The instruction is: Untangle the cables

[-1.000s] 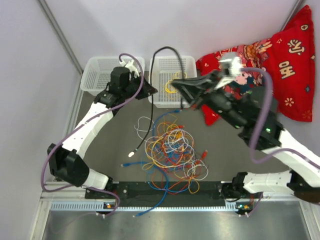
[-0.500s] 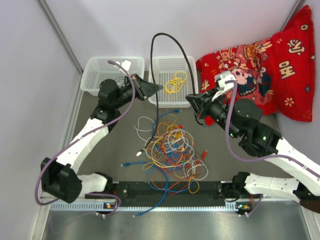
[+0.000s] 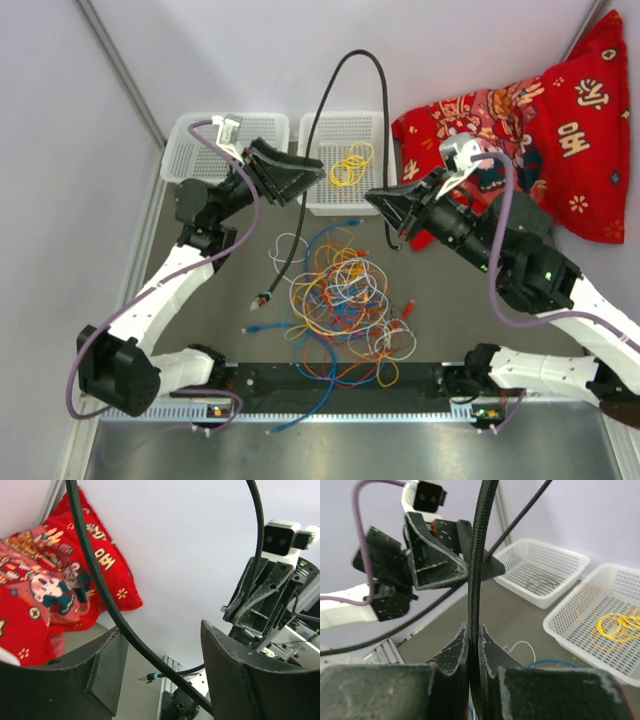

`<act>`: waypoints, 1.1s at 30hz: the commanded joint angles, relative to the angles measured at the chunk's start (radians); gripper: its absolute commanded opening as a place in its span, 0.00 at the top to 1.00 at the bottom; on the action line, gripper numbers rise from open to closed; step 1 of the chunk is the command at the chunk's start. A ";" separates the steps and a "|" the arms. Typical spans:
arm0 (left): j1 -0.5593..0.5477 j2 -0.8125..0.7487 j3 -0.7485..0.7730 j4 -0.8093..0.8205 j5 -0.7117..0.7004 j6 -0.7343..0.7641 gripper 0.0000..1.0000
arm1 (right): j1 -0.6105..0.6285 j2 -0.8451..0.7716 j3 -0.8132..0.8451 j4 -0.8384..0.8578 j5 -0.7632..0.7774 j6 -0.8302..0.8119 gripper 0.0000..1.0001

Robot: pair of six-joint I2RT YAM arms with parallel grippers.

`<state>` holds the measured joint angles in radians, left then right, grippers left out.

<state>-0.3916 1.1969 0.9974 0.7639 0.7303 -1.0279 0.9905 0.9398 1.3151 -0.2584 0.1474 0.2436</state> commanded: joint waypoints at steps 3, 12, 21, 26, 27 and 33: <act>0.000 0.033 0.023 0.238 0.047 -0.072 0.51 | -0.009 -0.002 0.084 -0.022 -0.114 0.023 1.00; -0.001 0.043 0.026 0.235 0.009 -0.087 1.00 | -0.010 -0.018 -0.045 -0.022 -0.062 0.029 1.00; -0.047 0.070 0.043 0.321 0.012 -0.133 0.71 | -0.009 0.108 -0.018 0.048 -0.144 0.066 1.00; -0.076 0.075 0.049 0.324 0.015 -0.121 0.63 | -0.009 0.180 0.021 0.070 -0.170 0.085 1.00; -0.084 0.075 0.047 0.328 0.018 -0.120 0.62 | -0.010 0.189 0.036 0.070 -0.170 0.086 1.00; -0.101 0.073 0.038 0.344 0.023 -0.113 0.59 | -0.012 0.231 0.079 0.062 -0.189 0.091 1.00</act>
<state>-0.4679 1.2728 0.9993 1.0130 0.7319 -1.1507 0.9878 1.1580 1.3220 -0.2302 -0.0128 0.3183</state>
